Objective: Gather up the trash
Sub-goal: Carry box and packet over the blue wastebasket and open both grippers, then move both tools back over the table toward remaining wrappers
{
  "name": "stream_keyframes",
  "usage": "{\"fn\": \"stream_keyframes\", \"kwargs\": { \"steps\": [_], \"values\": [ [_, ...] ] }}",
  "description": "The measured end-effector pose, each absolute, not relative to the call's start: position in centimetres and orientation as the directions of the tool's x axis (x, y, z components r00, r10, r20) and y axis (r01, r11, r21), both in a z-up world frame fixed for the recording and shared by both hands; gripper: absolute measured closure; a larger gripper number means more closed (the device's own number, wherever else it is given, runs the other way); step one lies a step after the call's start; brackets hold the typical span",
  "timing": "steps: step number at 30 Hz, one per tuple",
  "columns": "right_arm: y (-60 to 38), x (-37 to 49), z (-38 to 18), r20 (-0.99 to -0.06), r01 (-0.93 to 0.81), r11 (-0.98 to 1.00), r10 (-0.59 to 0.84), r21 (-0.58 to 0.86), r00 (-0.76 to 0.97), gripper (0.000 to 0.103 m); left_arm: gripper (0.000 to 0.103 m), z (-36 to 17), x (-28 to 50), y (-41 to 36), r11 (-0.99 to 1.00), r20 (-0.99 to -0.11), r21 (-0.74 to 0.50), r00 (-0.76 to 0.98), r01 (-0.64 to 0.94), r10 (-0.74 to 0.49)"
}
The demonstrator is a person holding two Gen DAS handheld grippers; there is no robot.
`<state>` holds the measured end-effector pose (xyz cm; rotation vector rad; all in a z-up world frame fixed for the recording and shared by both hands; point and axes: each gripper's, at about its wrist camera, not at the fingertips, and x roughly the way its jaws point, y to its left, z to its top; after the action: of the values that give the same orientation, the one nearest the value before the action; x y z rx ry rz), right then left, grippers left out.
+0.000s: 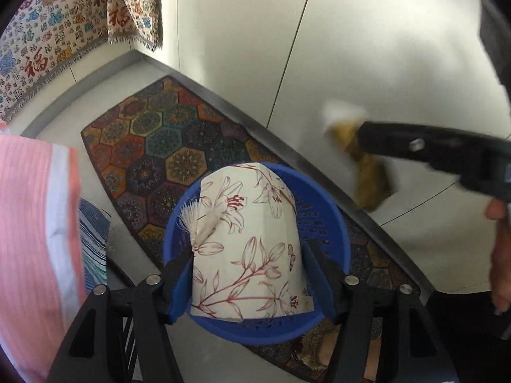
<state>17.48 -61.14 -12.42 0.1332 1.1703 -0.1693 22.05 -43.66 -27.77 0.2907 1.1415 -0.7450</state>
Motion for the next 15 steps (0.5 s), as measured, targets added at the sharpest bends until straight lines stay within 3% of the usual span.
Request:
{"fn": "stream_keyframes", "kwargs": {
  "steps": [8,15],
  "values": [
    [-61.5,17.2,-11.3,-0.906,0.23,0.972,-0.061,0.04,0.419,0.041,0.034,-28.2,21.9,-43.9,0.711,-0.888,-0.172,0.204,0.682,-0.411],
    [-61.0,17.5,-10.2,-0.877,0.249,0.969,-0.124,-0.005,0.464,0.017,0.034,-26.4,21.2,-43.3,0.712,-0.877,-0.167,0.227,0.682,-0.423]
  ]
}}
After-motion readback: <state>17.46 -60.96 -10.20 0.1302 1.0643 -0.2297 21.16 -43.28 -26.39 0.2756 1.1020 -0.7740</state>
